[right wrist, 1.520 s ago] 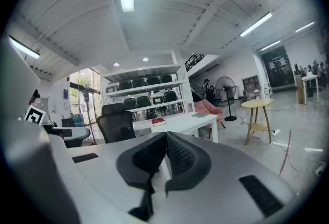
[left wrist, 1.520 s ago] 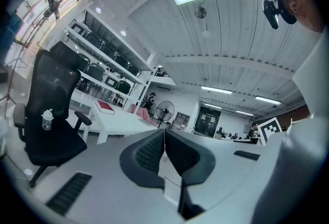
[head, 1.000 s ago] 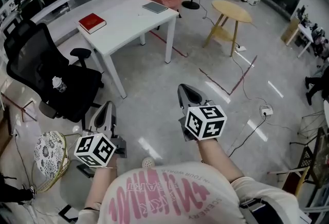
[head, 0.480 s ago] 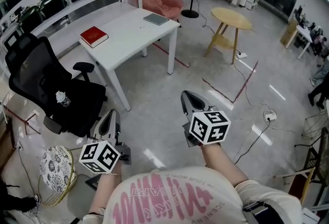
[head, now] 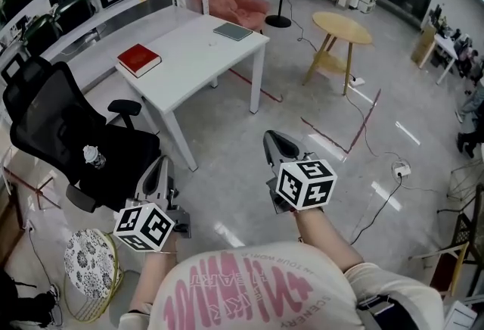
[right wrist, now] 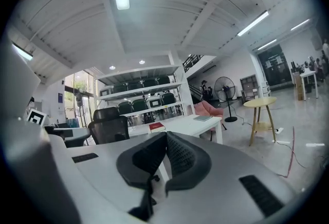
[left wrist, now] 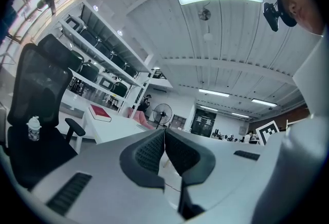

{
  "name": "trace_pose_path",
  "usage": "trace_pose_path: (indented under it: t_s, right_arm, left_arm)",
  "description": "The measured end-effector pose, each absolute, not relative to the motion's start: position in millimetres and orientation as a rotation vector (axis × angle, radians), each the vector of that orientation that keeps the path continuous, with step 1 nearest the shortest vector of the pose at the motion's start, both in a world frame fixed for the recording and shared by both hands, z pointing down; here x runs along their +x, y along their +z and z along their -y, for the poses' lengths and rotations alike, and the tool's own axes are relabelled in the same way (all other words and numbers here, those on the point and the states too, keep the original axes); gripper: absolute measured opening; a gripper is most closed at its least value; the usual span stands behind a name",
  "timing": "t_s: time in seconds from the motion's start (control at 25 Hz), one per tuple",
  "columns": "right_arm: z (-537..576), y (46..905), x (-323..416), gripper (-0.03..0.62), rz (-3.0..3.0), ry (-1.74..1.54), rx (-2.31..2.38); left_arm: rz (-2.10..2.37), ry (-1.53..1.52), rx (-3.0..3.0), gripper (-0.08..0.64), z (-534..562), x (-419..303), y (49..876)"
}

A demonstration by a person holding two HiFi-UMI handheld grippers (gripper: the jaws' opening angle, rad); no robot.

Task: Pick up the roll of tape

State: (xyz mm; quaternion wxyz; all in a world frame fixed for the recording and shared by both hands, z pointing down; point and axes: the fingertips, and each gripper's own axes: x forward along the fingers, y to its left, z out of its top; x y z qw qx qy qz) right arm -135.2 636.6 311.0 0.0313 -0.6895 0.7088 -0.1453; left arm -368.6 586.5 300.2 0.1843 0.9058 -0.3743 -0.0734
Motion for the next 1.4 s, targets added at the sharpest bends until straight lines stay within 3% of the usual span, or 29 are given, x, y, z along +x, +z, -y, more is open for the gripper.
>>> trace_pose_path:
  t_s: [0.52, 1.4]
  right_arm:
    - [-600.6, 342.7, -116.9, 0.015, -2.203, -0.532, -2.127]
    - [-416.2, 348.3, 33.1, 0.015, -2.309, -0.573, -1.982]
  left_arm:
    - [1.043, -0.212, 2.505, 0.025, -554.1, -351.3, 325.6]
    - [1.123, -0.27, 2.482, 0.025, -407.3, -211.3, 327.5]
